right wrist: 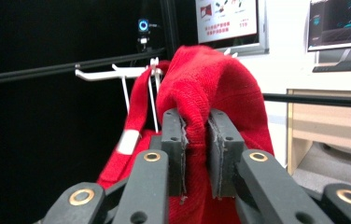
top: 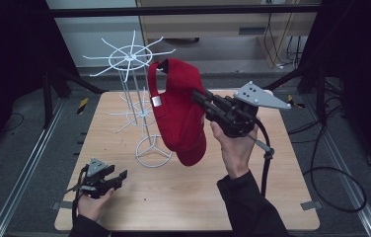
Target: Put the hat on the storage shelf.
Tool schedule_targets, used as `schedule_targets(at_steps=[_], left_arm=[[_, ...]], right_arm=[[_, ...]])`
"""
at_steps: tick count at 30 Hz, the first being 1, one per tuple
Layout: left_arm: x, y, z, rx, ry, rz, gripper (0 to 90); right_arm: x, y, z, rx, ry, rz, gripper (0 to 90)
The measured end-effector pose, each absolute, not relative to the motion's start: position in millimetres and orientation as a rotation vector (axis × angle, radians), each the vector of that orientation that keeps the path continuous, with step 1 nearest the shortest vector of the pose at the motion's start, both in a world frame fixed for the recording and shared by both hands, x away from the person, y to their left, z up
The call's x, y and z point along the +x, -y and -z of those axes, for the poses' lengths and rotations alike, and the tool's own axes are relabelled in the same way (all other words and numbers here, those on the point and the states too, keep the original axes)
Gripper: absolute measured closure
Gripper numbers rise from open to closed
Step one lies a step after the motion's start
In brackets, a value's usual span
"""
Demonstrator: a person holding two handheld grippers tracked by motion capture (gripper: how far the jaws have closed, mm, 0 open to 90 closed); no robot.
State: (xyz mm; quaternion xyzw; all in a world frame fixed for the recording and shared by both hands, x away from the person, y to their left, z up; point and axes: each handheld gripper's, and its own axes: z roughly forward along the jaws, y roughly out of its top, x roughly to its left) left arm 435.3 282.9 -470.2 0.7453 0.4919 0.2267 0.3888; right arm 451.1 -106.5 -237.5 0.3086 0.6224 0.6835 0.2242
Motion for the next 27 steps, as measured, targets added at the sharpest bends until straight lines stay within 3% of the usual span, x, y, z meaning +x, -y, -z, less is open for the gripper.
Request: schedule_targets(at_steps=[15,22,27], left_arm=[[435.0,-283.2,469.9,1.897,-1.247,-0.585,42.3],[434.8,-283.2,470.0,1.895,-1.245,-0.588,40.4],[434.9,-282.4,470.2,1.894,-1.239,-0.589,39.3]], right_arm=[[467.6,85.2,275.3,0.873,-1.878,-1.812,68.1],[455.6,107.9,283.2,0.86,-1.81,-1.832,39.2],[442.9,137.5,307.4,0.888,-1.763,-1.832,26.7]])
